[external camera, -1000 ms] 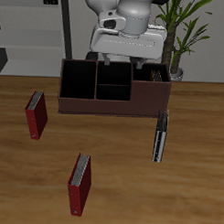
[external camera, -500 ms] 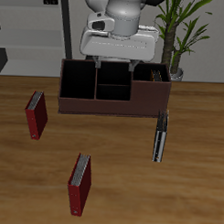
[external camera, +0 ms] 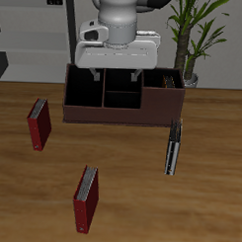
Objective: Place the orange book into the back desk caddy's right compartment and place the left red book into the back desk caddy's right compartment
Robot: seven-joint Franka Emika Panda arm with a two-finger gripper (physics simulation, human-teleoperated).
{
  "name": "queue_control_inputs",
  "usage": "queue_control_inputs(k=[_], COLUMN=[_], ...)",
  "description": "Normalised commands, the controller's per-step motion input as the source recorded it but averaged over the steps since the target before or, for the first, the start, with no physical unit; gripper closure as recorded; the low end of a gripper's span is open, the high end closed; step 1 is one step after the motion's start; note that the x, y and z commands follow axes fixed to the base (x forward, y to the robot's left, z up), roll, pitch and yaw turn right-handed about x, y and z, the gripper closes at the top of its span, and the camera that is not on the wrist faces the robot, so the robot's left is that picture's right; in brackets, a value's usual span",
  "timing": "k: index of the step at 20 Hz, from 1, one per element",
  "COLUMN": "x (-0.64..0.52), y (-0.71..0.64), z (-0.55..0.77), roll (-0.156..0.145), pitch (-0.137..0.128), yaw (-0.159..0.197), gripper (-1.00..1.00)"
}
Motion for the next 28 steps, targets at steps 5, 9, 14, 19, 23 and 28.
queue_control_inputs(k=[5, 9, 14, 19, 23, 28], x=[0.28, 0.19, 0.24, 0.14, 0.15, 0.14], y=[-0.28, -0.26, -0.23, -0.09, -0.14, -0.07], z=[0.00, 0.02, 0.08, 0.02, 0.07, 0.04], roll=[0.040, -0.043, -0.012, 0.014, 0.015, 0.020], pitch=[0.005, -0.021, -0.028, -0.021, -0.015, -0.007], yaw=[-0.002, 0.050, -0.004, -0.004, -0.023, 0.003], gripper=[-1.00, -1.00, -1.00, -1.00, -1.00, -1.00])
